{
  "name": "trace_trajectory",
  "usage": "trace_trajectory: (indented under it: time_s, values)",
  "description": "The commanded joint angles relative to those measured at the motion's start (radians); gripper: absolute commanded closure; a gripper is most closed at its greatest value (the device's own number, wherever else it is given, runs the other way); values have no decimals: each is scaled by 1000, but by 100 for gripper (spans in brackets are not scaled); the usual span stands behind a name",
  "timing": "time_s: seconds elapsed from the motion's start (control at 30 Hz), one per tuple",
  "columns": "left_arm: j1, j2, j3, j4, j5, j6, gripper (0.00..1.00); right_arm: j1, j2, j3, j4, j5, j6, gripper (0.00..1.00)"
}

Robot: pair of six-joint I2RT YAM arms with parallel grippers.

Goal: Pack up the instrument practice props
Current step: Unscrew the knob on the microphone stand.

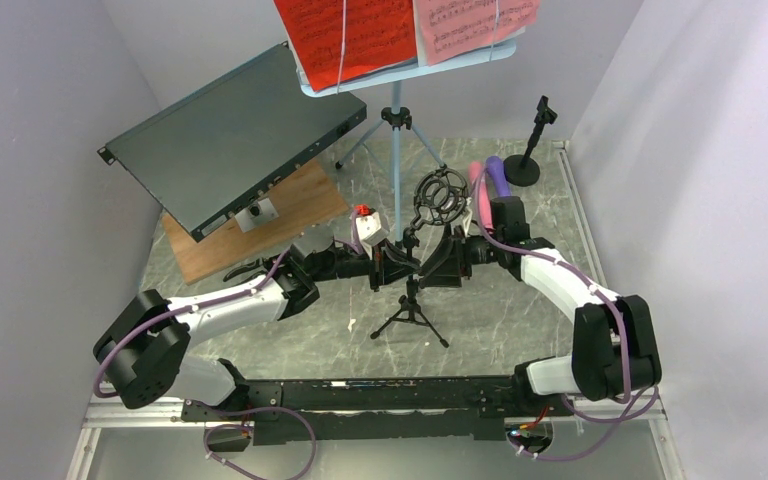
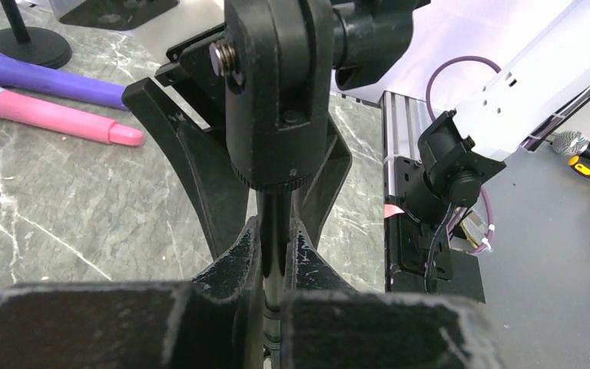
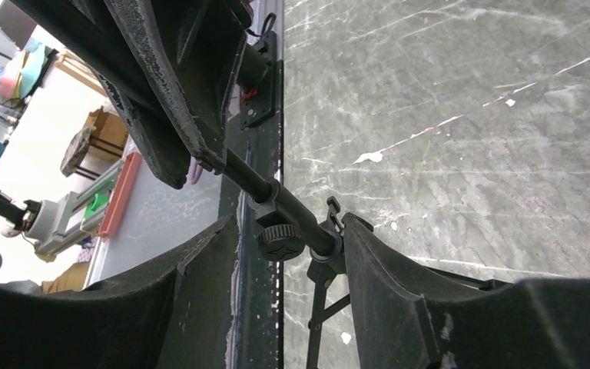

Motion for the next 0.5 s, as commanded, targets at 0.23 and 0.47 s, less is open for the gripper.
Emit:
trace_trajectory:
  time_s: [0.23,0.47]
  values:
    - [1,-72,18,83,-11,25,100,18,17,40,-58,-39,-100,54]
    - [1,-72,8,94,-14,15,100,19,-17,86,-301,-77,-463,86]
